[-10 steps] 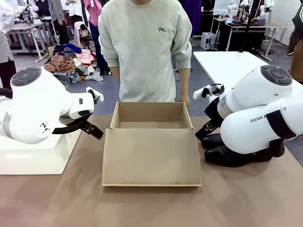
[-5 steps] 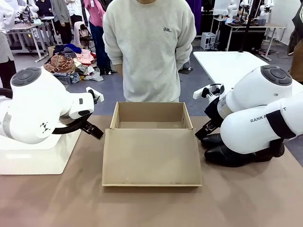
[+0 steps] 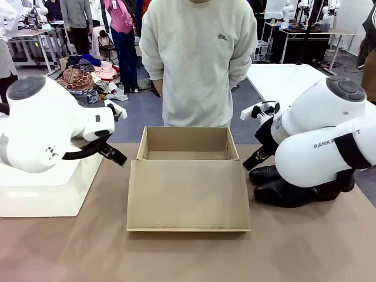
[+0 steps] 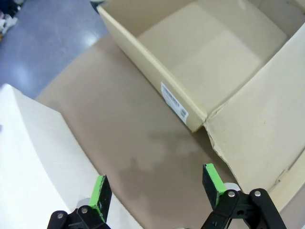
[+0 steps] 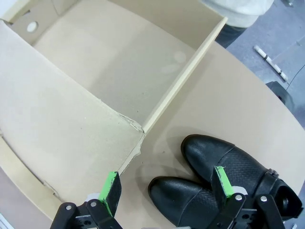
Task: Pack the shoes into the box.
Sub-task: Place one shoe of the Shoes into the Shoes Box.
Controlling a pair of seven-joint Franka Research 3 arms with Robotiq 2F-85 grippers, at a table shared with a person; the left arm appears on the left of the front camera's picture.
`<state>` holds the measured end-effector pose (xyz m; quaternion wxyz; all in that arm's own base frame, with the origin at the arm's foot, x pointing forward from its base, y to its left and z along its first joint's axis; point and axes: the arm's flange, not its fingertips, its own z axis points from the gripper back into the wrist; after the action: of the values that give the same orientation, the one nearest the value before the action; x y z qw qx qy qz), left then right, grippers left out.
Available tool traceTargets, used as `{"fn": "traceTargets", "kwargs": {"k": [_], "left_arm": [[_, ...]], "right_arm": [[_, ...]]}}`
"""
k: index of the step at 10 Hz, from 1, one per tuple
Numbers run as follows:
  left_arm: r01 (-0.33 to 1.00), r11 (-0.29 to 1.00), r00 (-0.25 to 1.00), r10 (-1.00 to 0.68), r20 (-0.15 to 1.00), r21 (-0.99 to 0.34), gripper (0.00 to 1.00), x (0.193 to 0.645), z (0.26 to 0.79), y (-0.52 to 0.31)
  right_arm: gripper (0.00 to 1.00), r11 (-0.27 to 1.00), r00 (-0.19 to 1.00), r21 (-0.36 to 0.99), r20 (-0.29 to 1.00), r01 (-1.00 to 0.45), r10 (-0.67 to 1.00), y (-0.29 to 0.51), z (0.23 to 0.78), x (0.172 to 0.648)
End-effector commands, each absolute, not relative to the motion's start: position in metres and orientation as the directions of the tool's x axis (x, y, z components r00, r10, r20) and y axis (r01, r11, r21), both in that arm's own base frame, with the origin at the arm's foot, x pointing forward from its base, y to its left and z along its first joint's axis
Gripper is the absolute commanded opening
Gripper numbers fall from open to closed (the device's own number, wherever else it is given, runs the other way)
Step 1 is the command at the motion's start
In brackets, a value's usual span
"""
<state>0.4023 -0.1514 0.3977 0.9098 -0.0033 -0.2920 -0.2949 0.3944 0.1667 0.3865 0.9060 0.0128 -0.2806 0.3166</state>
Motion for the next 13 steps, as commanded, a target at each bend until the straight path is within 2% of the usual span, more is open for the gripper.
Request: {"fn": "traceTargets", "kwargs": {"k": [1,5,9,13], "left_arm": [[0.54,0.814,0.625,-0.558,0.546,0.214,1.0,0.394,0.434,-0.154],[0.543,0.792,0.569,-0.59,0.572,0.277,1.0,0.378,0.491,-0.15],[0.578,0.76,0.523,-0.624,0.581,0.296,1.0,0.366,0.513,-0.143],[0.768,0.567,0.294,-0.726,0.622,0.299,1.0,0.361,0.542,-0.112]], "right_arm": [[1.0,0.8,0.637,-0.137,0.534,-0.585,0.557,0.16,0.42,0.39],[1.0,0.794,0.602,-0.153,0.573,-0.589,0.557,0.148,0.478,0.376],[1.0,0.757,0.554,-0.137,0.601,-0.638,0.576,0.14,0.5,0.362],[1.0,0.66,0.4,-0.168,0.679,-0.732,0.616,0.11,0.538,0.339]]}}
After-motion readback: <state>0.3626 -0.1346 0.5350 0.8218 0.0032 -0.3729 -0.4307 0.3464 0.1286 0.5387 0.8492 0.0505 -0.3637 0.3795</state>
